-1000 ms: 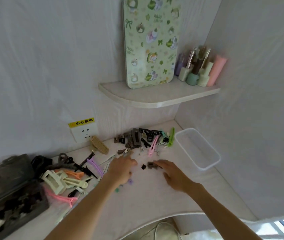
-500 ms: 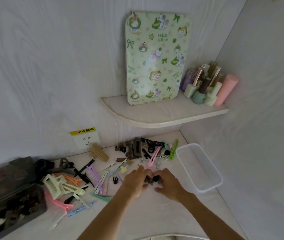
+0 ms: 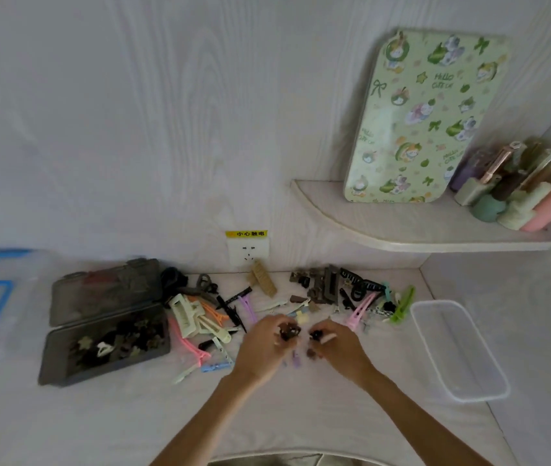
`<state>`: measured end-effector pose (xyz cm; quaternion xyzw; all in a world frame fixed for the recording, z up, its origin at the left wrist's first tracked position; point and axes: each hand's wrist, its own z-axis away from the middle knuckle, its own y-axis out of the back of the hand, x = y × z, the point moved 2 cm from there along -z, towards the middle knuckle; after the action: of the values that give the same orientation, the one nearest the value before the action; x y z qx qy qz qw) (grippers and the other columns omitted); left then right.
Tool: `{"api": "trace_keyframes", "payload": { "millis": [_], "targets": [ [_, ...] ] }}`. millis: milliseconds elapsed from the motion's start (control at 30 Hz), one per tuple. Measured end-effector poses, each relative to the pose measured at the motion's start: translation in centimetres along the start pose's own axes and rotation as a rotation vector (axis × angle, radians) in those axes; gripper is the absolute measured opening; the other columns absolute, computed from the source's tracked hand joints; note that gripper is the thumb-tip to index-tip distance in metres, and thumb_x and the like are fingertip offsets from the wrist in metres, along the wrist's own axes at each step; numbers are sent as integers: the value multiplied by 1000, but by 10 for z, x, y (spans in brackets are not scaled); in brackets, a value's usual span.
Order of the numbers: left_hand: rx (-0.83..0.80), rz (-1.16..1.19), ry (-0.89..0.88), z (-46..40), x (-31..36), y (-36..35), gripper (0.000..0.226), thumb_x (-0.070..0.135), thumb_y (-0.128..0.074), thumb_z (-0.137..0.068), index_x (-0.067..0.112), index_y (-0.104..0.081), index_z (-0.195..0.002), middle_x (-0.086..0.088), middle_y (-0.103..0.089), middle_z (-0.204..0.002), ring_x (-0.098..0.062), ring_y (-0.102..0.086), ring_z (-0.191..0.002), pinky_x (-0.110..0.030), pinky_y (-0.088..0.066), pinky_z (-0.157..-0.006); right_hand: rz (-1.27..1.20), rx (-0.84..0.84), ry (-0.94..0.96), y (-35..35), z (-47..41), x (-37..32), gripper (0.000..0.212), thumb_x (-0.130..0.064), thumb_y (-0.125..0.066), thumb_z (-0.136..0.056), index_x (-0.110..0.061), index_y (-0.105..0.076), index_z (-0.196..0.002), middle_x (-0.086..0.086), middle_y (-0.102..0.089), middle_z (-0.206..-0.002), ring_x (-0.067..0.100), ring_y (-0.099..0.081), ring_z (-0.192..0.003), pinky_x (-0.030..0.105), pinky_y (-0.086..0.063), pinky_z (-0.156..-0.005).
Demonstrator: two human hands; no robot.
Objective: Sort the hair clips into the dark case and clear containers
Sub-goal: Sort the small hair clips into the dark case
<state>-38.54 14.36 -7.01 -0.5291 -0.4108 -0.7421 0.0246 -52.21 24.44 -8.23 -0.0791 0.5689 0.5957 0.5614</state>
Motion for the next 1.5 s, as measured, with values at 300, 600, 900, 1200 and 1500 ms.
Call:
{"api": "trace_keyframes", "payload": {
  "millis": [300,600,900,1200,1500],
  "targets": [
    [544,-23,343,83,-100,156,27,22,-69,-83,19,-63,-108,3,-66,-99,-6,-62,-72,-17,-47,-62,-179,-217,378,-129,-20,-161,19,-4,-68,-79,-6,-68,-97,-6,-63,-81,-2,-56,-67,11,-44,-65],
    [387,-180,488,110,-143,204,48,15,-70,-79,21,-57,-124,1,-65,-117,-16,-62,-107,-28,-48,-87,-23,-469,371,-194,-23,-201,44,4,-51,-86,-9,-52,-128,7,-58,-111,12,-54,-87,4,-44,-64],
    [229,-246,201,113,-97,152,34,19,-63,-85,39,-55,-111,25,-55,-109,5,-56,-101,-15,-46,-81,44,-262,303,-56,-24,-105,34,10,-51,-85,-17,-66,-99,-13,-63,-83,-5,-62,-67,8,-44,-61],
    [45,-224,-90,47,-28,27,35,9,-52,-90,26,-57,-121,10,-58,-123,-6,-53,-114,-15,-41,-94,385,-256,141,-7,0,8,44,-19,-66,-84,-15,-45,-122,-3,-42,-106,11,-49,-88,21,-42,-77],
    [-52,-412,65,-13,-16,-30,36,6,-42,-93,17,-54,-125,-5,-51,-130,-24,-47,-118,-34,-43,-96,266,51,194,-12,1,19,8,-14,-51,-91,-16,-59,-93,0,-56,-93,17,-56,-81,28,-46,-74]
  ]
}}
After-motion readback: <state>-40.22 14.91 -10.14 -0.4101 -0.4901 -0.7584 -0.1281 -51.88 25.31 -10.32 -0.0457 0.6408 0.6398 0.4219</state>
